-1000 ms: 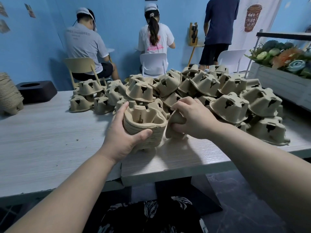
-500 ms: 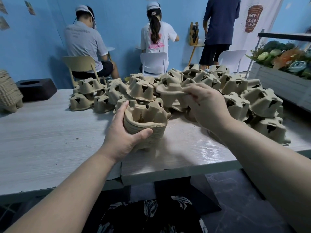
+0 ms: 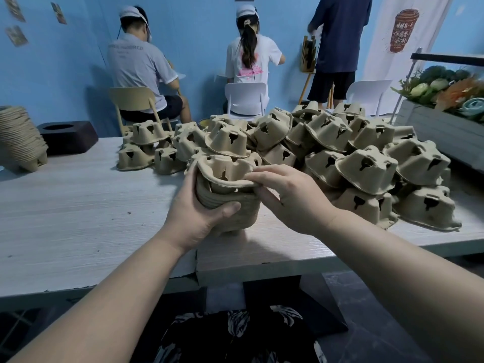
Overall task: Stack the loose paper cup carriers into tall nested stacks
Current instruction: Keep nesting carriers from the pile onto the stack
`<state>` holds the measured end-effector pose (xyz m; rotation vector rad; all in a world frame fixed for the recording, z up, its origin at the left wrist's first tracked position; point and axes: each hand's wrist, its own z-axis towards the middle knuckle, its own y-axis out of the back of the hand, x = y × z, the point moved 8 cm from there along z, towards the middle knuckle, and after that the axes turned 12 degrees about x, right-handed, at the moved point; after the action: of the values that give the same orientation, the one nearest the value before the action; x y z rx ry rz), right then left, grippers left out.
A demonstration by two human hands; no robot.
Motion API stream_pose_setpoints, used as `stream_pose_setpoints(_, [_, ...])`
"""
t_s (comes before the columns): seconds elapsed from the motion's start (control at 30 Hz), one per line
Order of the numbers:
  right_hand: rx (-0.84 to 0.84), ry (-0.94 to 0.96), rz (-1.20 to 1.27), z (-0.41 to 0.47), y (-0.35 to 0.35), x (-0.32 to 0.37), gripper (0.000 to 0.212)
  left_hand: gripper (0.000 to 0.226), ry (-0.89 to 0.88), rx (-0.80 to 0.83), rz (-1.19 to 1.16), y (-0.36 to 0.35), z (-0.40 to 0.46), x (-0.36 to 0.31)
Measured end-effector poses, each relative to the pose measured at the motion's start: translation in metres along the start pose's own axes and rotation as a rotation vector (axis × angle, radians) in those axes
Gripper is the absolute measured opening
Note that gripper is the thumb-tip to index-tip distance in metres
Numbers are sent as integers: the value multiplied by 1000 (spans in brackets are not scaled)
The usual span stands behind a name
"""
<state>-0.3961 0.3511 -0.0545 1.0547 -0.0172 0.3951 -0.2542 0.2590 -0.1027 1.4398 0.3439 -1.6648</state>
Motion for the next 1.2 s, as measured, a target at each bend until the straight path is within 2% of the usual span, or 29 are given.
stream_pose_setpoints(0.07, [42,-13,4,-1,-4,2,40,126,61,-2,28,2,-1,3])
stream_pose_setpoints(0.13, [71,-37,24,-4,-8,1,47,133,103,-20,48,6,-4,6])
stream_pose_setpoints(0.27, [183,-183,141,-9,-21,-7,73,126,107,-51,43,12,-12,10])
stream_pose_setpoints(0.33, [247,-237,182,-11,-32,-6,80,119,118,-51,36,14,-16,11])
stream_pose_setpoints(0.4, [243,-263,222,-8,-40,-2,84,113,120,-50,20,17,-19,12])
stream_pose_setpoints(0.5, [213,-264,225,3,-47,6,85,107,132,-96,18,30,-24,16])
stream_pose_setpoints(0.63, [238,-241,270,25,-66,29,87,119,166,-139,45,63,-34,25])
stream_pose_setpoints(0.77, [227,-230,296,61,-94,50,86,93,164,-216,85,106,-41,29])
stream_pose_setpoints(0.97, [187,-211,365,117,-133,83,83,82,185,-274,126,179,-39,48])
stream_pose_setpoints(1.1, [234,-210,360,138,-160,93,83,98,223,-258,103,209,-37,71])
stream_pose_setpoints(1.2, [267,-212,316,144,-177,96,82,90,252,-242,113,218,-38,84])
